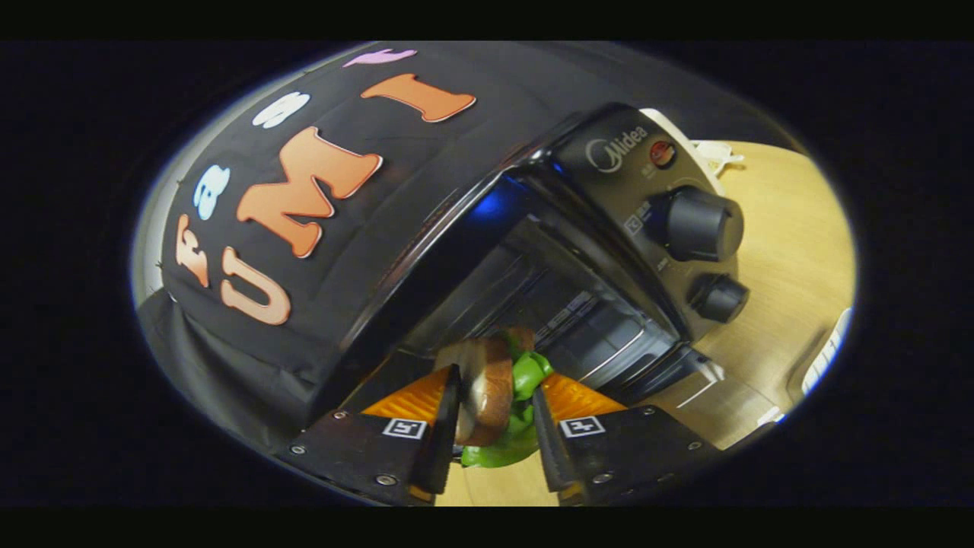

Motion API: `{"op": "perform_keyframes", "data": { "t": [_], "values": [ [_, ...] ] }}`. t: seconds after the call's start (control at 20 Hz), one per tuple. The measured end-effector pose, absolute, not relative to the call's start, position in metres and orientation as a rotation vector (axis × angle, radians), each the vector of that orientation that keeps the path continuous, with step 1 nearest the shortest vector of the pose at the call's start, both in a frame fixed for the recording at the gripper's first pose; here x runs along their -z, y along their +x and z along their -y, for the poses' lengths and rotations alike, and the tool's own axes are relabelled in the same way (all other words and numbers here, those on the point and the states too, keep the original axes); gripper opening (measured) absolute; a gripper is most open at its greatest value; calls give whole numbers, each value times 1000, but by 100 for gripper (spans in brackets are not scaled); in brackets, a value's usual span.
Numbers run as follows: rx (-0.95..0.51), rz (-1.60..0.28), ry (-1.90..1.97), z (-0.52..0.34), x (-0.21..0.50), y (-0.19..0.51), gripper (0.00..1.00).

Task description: Open the toaster oven, put the food inside, and close the toaster oven door.

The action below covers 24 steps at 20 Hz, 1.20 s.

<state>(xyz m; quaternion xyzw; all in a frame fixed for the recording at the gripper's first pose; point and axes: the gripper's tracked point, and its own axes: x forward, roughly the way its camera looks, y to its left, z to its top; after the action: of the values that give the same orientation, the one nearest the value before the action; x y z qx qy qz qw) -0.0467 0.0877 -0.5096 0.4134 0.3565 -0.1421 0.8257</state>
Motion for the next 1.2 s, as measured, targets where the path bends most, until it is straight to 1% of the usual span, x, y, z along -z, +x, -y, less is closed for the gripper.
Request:
{"op": "perform_keyframes", "data": {
  "t": [0.2,0.25,0.3,0.35,0.4,0.45,0.65,0.9,1.05,1.2],
  "values": [
    [293,-786,722,-87,505,-50,65],
    [284,-800,668,-85,504,-54,74],
    [283,-814,607,-80,500,-60,78],
    [291,-817,557,-73,498,-64,85],
    [287,-824,536,-70,492,-67,89],
    [266,-835,537,-72,485,-72,96],
    [175,-909,474,-73,465,-104,97],
    [32,-1019,327,-78,444,-168,99],
    [-9,-1081,234,-77,442,-201,99],
    [-41,-1160,220,-89,448,-235,99]
  ]
}}
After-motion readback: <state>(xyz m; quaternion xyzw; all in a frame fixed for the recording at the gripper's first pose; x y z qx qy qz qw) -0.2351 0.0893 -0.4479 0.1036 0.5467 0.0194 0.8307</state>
